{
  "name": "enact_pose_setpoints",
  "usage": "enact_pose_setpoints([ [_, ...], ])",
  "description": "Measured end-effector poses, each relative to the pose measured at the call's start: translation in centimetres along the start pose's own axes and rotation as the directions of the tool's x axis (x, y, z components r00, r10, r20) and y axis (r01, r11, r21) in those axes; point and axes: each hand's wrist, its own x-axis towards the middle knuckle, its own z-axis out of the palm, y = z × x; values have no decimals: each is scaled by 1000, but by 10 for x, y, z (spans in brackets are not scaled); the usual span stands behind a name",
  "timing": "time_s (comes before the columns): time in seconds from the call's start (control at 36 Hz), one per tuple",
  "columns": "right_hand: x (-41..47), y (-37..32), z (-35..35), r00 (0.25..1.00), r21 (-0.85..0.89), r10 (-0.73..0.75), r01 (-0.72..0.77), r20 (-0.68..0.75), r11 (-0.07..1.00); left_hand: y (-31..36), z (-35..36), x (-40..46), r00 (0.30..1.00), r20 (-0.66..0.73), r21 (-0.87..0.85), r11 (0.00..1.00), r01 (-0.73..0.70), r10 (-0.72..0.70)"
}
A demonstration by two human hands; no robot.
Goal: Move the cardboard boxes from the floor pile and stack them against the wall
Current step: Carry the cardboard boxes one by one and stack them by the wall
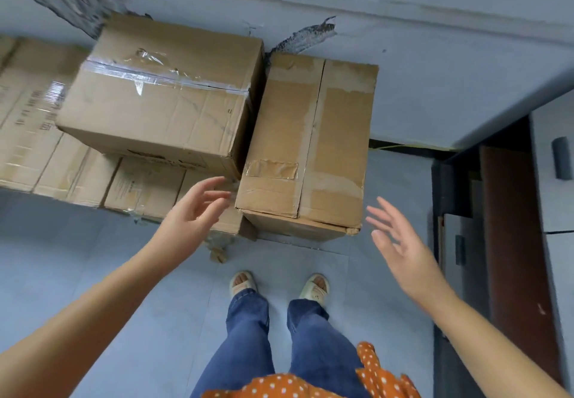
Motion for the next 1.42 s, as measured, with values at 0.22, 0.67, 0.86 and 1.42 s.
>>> enact_pose_setpoints([
  [0.22,-78,-12,13,993,137,-7,24,-120,990,8,7,-91,987,-97,-77,988,-135,127],
  [0.67,-121,-42,125,794,329,101,130,-600,935,26,-47,-42,922,218,-123,946,-298,319],
  [0.86,-147,-59,218,631,359,171,182,-756,915,27,-95,-33,844,414,-89,938,-336,341],
  [1.42,-344,-57,427,-197,481,529,242,-826,842,-10,-57,-174,212,943,-119,856,-502,256],
])
